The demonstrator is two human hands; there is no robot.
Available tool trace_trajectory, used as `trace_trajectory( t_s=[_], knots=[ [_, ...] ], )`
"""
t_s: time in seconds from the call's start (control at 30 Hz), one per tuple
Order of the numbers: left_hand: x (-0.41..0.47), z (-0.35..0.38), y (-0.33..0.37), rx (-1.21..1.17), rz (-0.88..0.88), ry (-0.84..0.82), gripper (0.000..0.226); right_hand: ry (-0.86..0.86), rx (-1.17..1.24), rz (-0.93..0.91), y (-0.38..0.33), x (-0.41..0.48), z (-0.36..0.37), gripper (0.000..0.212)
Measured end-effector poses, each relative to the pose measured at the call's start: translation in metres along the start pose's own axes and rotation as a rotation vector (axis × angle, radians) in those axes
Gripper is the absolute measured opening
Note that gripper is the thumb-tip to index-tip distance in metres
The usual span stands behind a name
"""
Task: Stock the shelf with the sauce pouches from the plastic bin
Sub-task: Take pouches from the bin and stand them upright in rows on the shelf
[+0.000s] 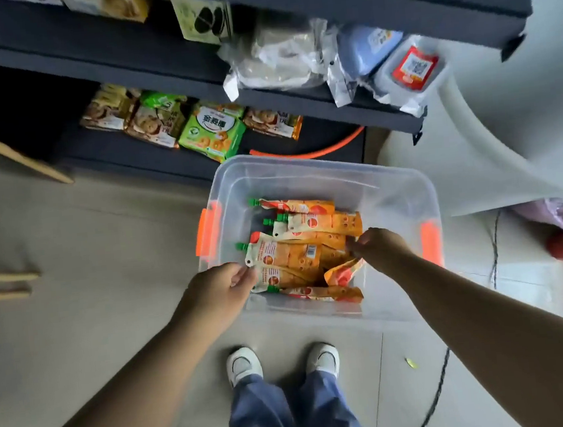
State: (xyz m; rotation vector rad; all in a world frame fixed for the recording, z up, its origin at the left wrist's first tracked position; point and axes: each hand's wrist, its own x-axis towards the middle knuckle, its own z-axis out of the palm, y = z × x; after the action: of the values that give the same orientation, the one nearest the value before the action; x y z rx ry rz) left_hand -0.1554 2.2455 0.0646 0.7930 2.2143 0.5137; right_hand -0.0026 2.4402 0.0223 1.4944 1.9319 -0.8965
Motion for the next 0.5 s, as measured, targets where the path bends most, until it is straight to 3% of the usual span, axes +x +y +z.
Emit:
trace_trajectory(
  t_s=[0.1, 0.2, 0.3, 0.5],
  knots=[
    [0.018, 0.046, -0.013, -0.022, -0.007, -0.006, 0.034, -0.024, 0.122, 0.115, 0.026, 0.037, 0.037, 0.037],
    [0.031, 0.081, -0.025, 0.012, -0.005, -0.047, 0.038, -0.054, 0.325, 0.208, 0.033, 0.055, 0.058, 0.015],
    [0.037, 0.1, -0.033, 0.212, 0.009, -0.035, 0.041, -0.1, 0.555, 0.309, 0.031, 0.067, 0.076, 0.049],
    [0.039, 0.109, -0.034, 0.353, -0.011, 0.046, 0.049, -0.074, 0.708, 0.471, 0.044, 0.086, 0.096, 0.039]
  ],
)
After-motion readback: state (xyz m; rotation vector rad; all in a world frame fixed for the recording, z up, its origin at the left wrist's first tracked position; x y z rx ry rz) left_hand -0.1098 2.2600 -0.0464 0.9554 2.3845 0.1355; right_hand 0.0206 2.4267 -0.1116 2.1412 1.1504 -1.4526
